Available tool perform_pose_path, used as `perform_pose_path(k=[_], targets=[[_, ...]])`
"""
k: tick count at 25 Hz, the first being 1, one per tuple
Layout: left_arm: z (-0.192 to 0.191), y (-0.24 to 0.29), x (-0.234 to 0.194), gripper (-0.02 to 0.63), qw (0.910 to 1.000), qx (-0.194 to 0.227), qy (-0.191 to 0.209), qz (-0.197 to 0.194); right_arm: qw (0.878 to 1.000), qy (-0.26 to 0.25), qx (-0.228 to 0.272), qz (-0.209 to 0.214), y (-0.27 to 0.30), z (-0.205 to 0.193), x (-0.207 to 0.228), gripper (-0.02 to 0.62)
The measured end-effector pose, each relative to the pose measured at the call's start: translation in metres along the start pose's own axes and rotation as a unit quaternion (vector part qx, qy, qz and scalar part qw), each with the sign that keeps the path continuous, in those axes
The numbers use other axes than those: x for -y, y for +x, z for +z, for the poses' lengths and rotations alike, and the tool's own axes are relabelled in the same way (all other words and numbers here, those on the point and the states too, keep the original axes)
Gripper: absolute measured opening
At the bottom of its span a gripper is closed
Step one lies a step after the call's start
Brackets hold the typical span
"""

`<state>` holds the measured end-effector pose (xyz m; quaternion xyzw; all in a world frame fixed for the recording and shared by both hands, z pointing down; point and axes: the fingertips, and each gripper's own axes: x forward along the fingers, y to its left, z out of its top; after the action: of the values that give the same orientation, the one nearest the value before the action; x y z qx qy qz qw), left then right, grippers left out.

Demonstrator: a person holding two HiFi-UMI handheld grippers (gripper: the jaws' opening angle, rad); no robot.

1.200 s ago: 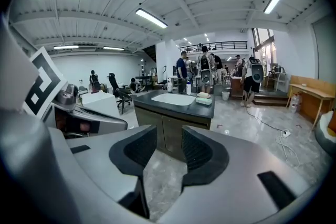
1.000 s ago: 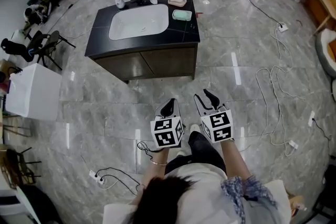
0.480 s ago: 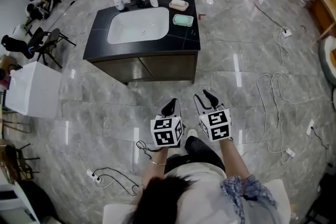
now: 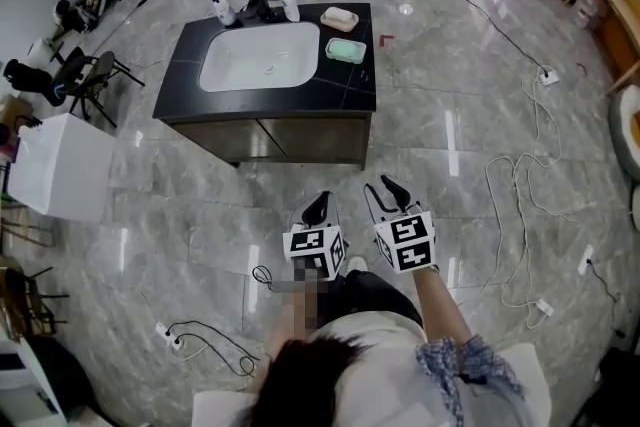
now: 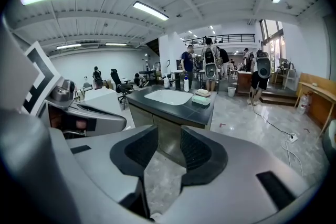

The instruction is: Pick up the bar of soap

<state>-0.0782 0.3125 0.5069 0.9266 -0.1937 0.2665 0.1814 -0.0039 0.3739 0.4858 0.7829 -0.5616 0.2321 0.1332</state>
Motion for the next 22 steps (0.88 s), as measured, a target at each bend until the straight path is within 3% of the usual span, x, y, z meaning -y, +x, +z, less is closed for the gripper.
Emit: perform_pose_path(k=[22], targets=[[0.029,0.035,-0.019,0.009,1.0,0.007,0.002,0.005,1.0,-0.007,0.003,0.004,0.039,0.021,0.018,0.137]])
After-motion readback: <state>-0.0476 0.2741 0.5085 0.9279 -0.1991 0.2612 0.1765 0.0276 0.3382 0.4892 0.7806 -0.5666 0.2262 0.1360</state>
